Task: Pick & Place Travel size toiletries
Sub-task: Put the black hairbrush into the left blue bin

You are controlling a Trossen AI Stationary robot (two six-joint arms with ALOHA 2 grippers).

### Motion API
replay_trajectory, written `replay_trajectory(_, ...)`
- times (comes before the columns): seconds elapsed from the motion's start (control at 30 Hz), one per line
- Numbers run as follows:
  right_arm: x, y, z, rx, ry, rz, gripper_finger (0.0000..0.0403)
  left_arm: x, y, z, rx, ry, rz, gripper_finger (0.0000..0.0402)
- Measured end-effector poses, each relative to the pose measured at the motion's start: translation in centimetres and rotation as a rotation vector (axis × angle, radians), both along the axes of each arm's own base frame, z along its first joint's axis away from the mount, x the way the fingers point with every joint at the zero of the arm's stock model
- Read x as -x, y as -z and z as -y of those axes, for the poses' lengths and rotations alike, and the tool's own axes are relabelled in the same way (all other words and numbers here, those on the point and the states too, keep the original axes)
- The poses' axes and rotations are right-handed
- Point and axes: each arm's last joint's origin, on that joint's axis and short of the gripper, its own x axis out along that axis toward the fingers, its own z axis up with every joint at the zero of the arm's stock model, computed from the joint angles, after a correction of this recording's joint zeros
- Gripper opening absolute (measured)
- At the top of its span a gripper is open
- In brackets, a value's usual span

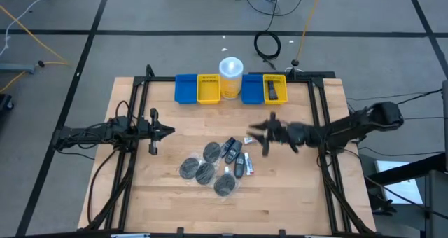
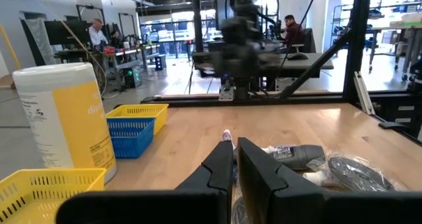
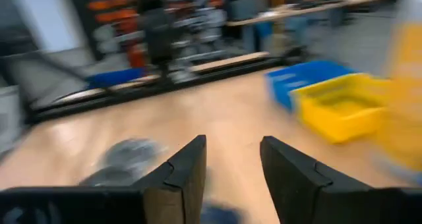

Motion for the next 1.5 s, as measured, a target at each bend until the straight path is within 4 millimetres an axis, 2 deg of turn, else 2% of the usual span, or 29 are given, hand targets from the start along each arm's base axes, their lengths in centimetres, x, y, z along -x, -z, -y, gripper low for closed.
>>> replay_trajectory(0.13,-0.4,1.4,-3.6,0.000,-0.141,0.026,0.0134,0.0,0.0,0.0,0.000,0.000,0.003,0.0026)
replay_trajectory(0.27,-1.1,3.3,-5.7,-0.025,-0.215,0.097,0.0134,0.1,-0.7,0.0,-0.002,0.000,0.079,0.0026)
replay_trajectory(0.43,-2.2,6.2,-6.3,-0.138,-0.222,0.150,0.0134,0.2,-1.7,0.1,0.061,0.050,0.185,0.0026)
replay_trajectory(0.63,-4.8,9.2,-7.4,-0.107,-0.130,0.095,0.0132,0.2,-3.2,0.9,0.044,0.286,0.319,0.0026)
replay_trajectory(0.73,-6.1,9.8,-7.8,-0.049,-0.076,0.093,0.0133,-0.6,-2.9,1.2,0.049,0.271,0.278,0.0026)
replay_trajectory(0.93,-7.2,10.1,-7.9,-0.012,0.032,0.093,0.0130,-3.0,-2.1,1.6,0.101,-0.011,0.060,0.0026)
replay_trajectory(1.1,-7.0,10.6,-7.9,0.012,0.119,0.046,0.0130,-5.5,-2.4,2.0,0.177,-0.181,-0.266,0.0039)
replay_trajectory(1.2,-6.9,11.0,-7.8,0.024,0.153,0.008,0.0130,-7.2,-3.0,2.1,0.246,-0.241,-0.445,0.0072)
replay_trajectory(1.3,-6.9,11.5,-7.7,0.017,0.172,-0.028,0.0130,-8.9,-3.0,2.4,0.323,-0.201,-0.652,0.0116)
replay_trajectory(1.4,-6.8,11.8,-7.7,0.004,0.180,-0.054,0.0130,-10.4,-2.4,2.9,0.374,-0.097,-0.830,0.0163)
replay_trajectory(1.5,-6.8,11.8,-7.7,0.000,0.180,-0.054,0.0130,-11.5,-1.1,3.3,0.424,-0.066,-0.917,0.0204)
